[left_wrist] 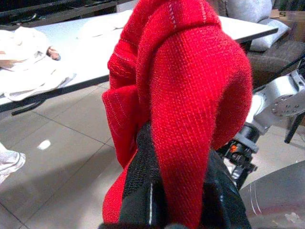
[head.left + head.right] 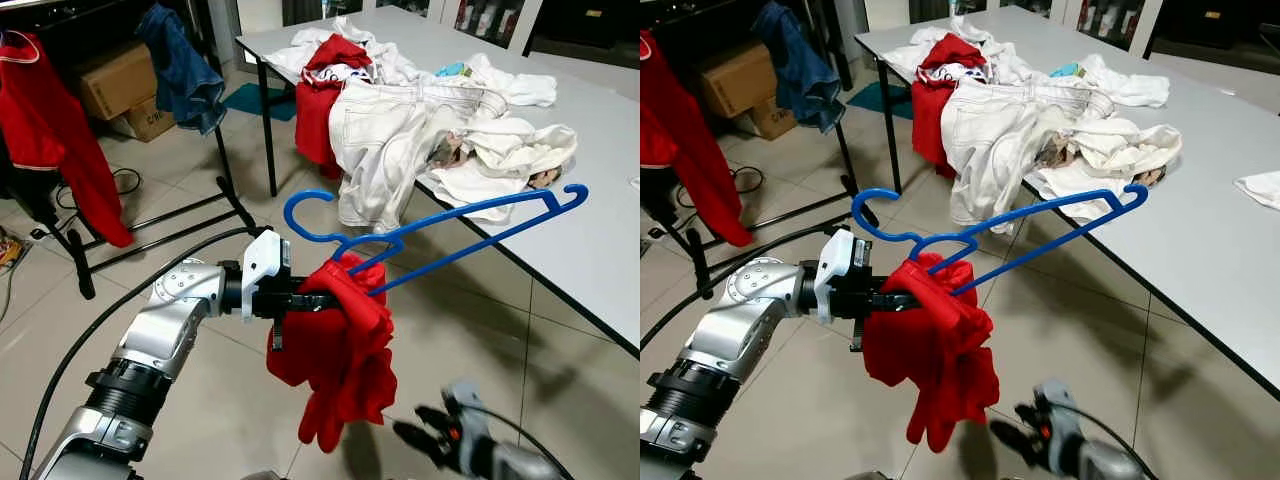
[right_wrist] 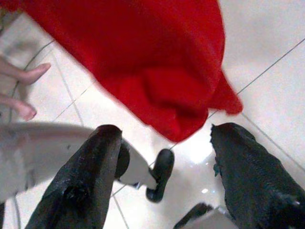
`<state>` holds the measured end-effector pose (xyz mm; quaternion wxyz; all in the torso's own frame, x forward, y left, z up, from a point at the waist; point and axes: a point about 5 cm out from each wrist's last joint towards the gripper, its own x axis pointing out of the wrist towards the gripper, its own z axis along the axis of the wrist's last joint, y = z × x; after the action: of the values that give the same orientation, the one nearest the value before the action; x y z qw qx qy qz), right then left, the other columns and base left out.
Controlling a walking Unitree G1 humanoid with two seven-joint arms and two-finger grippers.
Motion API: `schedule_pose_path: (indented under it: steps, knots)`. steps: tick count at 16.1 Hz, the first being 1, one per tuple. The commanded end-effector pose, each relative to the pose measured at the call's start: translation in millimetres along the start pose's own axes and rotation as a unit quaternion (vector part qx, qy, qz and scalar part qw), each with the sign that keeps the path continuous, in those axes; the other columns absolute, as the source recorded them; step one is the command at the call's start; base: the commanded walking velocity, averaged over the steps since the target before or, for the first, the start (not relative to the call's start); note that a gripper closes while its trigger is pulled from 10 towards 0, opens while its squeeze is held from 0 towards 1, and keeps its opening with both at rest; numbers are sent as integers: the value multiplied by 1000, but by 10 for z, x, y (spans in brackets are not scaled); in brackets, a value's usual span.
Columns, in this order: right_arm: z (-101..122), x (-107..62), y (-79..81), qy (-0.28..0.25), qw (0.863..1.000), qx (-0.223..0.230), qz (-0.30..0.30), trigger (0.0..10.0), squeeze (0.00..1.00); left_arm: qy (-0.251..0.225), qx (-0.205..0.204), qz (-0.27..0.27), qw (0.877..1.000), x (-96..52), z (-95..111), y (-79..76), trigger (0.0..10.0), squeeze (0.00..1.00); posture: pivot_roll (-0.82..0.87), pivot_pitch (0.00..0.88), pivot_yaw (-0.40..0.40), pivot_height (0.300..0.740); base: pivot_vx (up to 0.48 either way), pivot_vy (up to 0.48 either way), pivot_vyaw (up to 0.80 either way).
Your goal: Hang hanger
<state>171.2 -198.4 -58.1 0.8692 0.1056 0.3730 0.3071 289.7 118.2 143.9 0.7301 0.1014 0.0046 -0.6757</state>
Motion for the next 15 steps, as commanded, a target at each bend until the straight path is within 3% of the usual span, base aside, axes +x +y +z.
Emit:
schedule_pose_path:
  steps: [1,3,7,9,15]
  knots:
    - [56,-20,-10,-12,1000,-9,9,10000,0,-5,15,5,1000,-25,57,45,10000,0,-84,0,35,740,0,0,0]
    - [57,-7,32,-12,999,-17,24,10000,0,-7,14,7,1000,-17,54,48,10000,0,-88,0,32,740,0,0,0]
    - [214,235,128,-4,1000,-26,7,10000,0,-17,16,16,1000,34,83,83,10000,0,-91,0,34,740,0,0,0]
    - [249,316,211,1,999,-28,28,10000,0,-18,21,21,999,32,94,106,10000,0,-86,0,35,740,0,0,0]
    - [262,445,326,13,999,-25,37,10000,0,-20,28,28,999,33,131,155,10000,0,-84,0,39,740,0,0,0]
